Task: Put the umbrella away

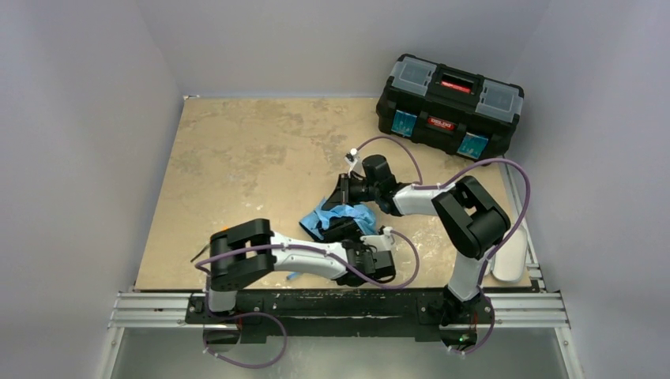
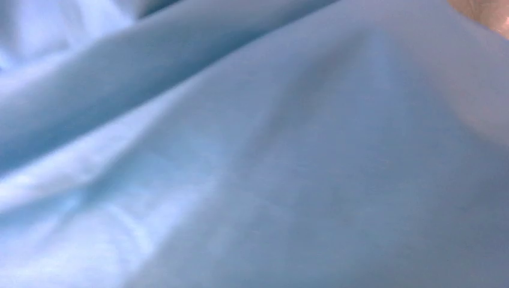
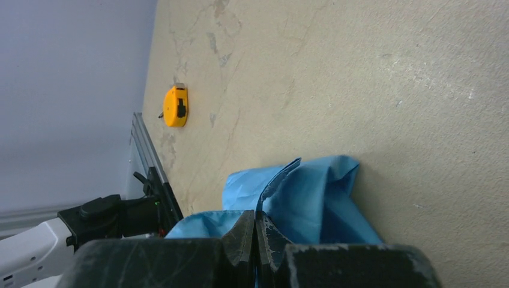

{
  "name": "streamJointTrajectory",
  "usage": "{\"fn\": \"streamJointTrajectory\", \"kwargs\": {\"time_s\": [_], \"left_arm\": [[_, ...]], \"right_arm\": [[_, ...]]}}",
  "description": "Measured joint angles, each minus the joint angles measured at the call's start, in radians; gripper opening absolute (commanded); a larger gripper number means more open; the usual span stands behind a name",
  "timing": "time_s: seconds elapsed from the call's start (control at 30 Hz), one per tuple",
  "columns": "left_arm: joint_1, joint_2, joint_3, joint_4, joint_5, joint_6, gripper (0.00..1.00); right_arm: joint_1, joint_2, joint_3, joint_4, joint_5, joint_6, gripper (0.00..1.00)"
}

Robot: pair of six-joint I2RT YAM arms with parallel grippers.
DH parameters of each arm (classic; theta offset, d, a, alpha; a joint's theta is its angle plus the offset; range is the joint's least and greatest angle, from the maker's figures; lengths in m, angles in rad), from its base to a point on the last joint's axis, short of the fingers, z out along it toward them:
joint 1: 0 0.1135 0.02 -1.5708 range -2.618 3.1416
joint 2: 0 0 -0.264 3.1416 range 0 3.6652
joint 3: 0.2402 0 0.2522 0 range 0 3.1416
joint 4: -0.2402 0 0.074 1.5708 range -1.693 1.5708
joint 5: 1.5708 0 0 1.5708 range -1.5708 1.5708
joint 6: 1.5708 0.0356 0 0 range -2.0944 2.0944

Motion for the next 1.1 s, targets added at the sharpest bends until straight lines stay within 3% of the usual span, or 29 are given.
{"fn": "streamJointTrajectory", "kwargs": {"time_s": [0.27,0.73,0.97,1.1], "left_arm": [[-0.002,-0.206,-0.019,-0.068,0.229,-0.033,0.96],[0.039,-0.313,0.118,-0.346,0.362,-0.135,1.00],[0.208,-0.630,-0.022,-0.254,0.552,-0.132,1.00],[0.294,-0.715,-0.121,-0.153,0.664,-0.122,1.00]], "right_arm": [[0.001,-0.002,-0.016,0.013,0.007,-0.002,0.00],[0.001,-0.002,-0.016,0.028,0.014,-0.007,0.00],[0.001,-0.002,-0.014,0.027,0.014,-0.007,0.00],[0.001,-0.002,-0.008,0.025,0.014,-0.007,0.00]]}}
